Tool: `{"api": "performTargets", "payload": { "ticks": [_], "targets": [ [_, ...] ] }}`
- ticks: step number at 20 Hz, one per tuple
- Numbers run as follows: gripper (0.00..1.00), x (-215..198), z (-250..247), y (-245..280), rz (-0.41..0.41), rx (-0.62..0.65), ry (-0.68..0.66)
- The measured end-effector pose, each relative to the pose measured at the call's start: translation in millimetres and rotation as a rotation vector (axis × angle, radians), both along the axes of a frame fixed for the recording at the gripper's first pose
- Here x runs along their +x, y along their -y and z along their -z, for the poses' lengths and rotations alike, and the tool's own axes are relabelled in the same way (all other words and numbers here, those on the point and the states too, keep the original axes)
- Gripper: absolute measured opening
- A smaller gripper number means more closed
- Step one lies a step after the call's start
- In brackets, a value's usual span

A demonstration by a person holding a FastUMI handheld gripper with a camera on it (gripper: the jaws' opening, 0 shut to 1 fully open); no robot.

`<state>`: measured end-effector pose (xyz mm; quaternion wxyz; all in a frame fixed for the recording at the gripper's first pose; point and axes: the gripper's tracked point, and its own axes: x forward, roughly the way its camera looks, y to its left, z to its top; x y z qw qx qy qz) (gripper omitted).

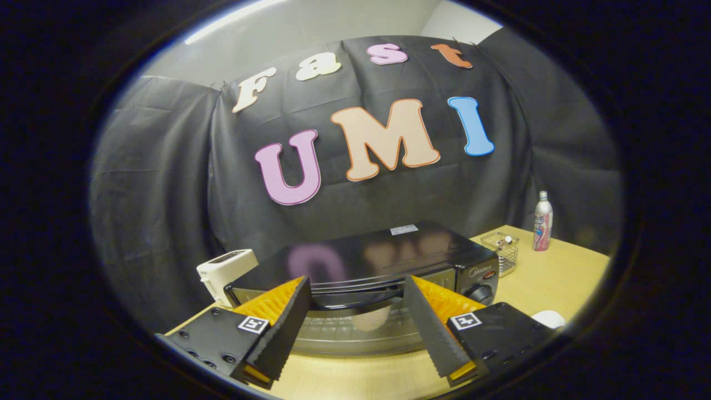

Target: Open the toaster oven, put the food inside, and close the toaster oven door.

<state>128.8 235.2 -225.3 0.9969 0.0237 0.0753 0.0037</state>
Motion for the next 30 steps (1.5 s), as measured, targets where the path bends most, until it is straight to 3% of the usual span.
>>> {"api": "performTargets", "payload": {
  "ticks": [4,13,19,30],
  "targets": [
    [1.00,-12.1,-27.1,3.0,0.013,-0.107,0.049],
    [1.00,-72.3,-94.2,2.1,-0.037,-0.155,0.091],
    [1.00,-111.1,-108.3,18.8,-0.052,-0.167,0.067],
    [1.00,-135.6,-128.1,38.7,-0.037,-0.193,0.078]
  ]
}}
